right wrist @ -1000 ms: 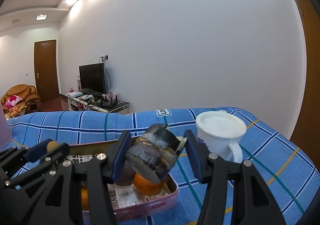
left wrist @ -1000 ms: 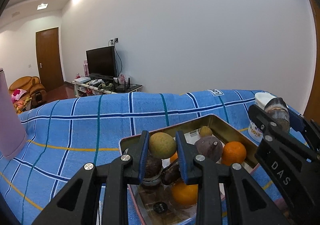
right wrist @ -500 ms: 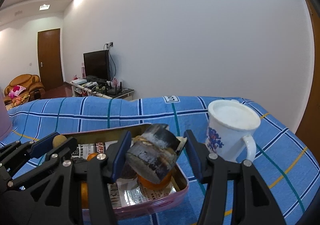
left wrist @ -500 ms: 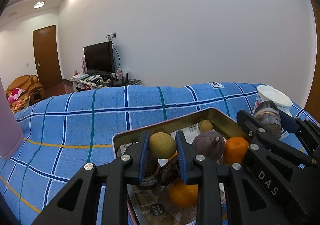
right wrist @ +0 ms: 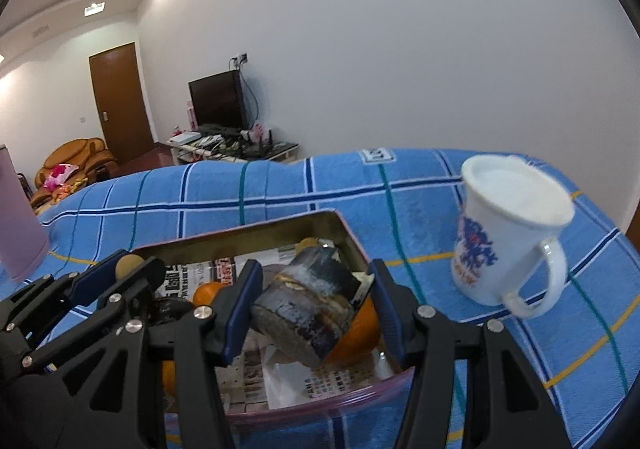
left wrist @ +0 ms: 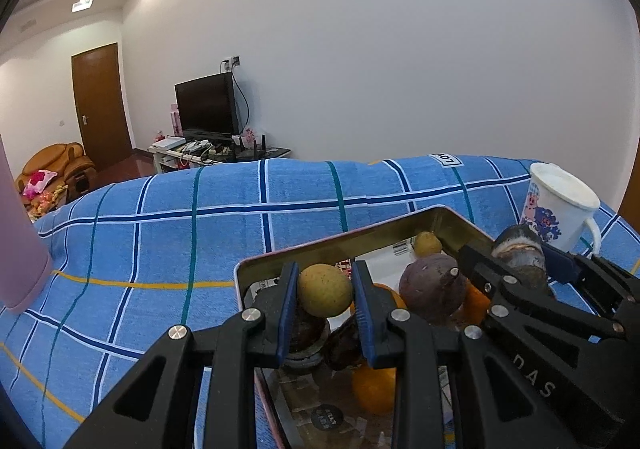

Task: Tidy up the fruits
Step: 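Lower both held fruits into the pink tin and open both tools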

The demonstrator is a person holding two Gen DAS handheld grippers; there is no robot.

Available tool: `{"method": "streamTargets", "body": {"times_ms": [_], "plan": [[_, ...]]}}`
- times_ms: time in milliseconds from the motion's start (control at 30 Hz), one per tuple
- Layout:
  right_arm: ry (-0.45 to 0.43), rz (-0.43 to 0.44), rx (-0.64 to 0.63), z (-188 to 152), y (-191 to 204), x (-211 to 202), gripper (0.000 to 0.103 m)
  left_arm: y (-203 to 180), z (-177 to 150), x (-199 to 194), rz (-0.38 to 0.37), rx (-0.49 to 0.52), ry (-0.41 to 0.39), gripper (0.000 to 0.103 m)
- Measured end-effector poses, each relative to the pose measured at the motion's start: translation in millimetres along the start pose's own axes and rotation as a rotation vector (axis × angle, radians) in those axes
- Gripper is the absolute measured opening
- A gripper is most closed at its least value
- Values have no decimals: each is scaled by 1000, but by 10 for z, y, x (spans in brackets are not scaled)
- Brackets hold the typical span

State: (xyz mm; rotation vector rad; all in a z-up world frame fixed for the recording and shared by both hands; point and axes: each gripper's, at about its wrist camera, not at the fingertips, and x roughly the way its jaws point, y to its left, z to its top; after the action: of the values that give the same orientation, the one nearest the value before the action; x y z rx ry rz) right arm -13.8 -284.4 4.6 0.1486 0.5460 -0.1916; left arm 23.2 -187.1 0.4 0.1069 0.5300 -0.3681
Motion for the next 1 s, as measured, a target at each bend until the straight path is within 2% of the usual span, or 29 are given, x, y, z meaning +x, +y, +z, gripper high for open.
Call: {"method": "streamTargets", "body": {"times_ms": [233,333,433,500,567,600,667,733,900,933,1000], "plan": [[27,82,19,-18,-21,56,59,55,-9,-20,18,-16,-7,29],[58,160,63,-25,-56,114,59,96,-8,-29,19,-28,-11,29],[57,200,111,-36,-104,111,59,90,-1,-32,20,-25,-12,29],[43,210,138,-21,-149,70,64,99,-1,-34,19,-27,-13,29],[3,230,172,-11,-187,-8,85,79,-2,-33,21,-19,-13,29],[-41,239,191,-4,-215,-84,87,66,-3,-33,18,-17,-12,29],[-104,218,192,9,-220,-201,88,22,-1,-23,16,-6,-9,29],[-167,157,179,16,-200,-318,92,-25,8,2,17,7,-1,29],[-235,53,175,28,-205,-427,93,-28,10,29,32,1,11,29],[-242,43,175,25,-207,-442,94,-41,8,31,26,7,12,32],[-264,17,176,19,-222,-485,99,-85,4,28,20,29,13,53]]}}
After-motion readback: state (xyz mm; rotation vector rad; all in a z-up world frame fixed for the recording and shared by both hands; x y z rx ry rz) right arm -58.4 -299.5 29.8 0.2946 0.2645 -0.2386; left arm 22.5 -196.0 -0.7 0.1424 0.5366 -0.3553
